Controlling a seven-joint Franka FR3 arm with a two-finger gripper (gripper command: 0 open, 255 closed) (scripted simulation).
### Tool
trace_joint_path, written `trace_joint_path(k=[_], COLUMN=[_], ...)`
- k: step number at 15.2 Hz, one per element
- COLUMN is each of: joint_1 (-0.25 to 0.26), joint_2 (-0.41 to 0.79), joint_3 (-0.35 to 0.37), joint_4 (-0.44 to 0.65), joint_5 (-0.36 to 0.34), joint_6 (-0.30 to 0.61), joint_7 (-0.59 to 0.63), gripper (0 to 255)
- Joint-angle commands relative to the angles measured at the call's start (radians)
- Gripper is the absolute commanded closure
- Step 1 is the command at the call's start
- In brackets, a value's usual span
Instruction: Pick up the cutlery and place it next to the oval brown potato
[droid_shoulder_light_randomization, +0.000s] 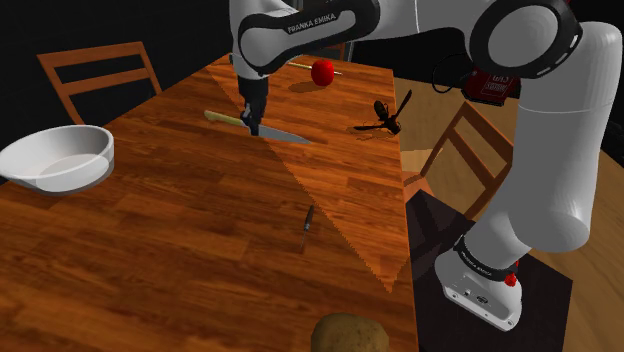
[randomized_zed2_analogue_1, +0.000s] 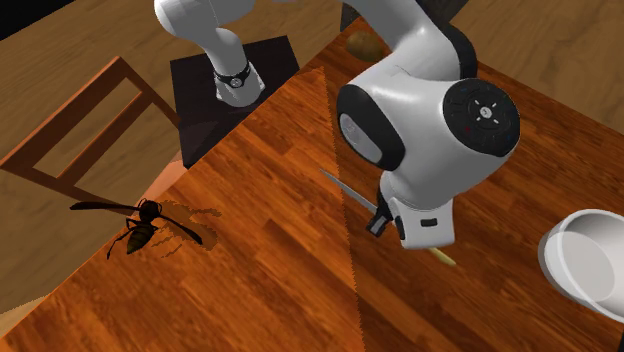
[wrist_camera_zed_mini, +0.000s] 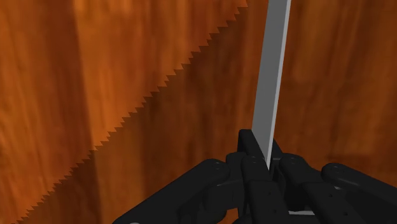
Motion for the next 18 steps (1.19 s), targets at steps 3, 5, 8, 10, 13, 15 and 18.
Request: trace_joint_path(k=[3, 5, 8, 10, 13, 15, 18], joint_1=[0.000, 0.000, 0.001, 0.001, 0.028, 0.046, 0.075], joint_2=[-0.013, -0.018, -0.024, -0.027, -0.107, -0.155, -0.219], joint_3=[0.001, 0.002, 0.003, 0.003, 0.020, 0.033, 0.054], joint_4=[0.033, 0.053, 0.085, 0.106, -0.013, -0.082, -0.172], joint_5=[0.002, 0.004, 0.005, 0.005, 0.010, 0.013, 0.018], joint_6=[-0.047, -0.071, -0.109, -0.133, -0.094, -0.073, -0.047], joint_7=[-0.002, -0.003, -0.004, -0.004, 0.044, 0.077, 0.129], gripper=[255, 255, 255, 255, 255, 255, 255])
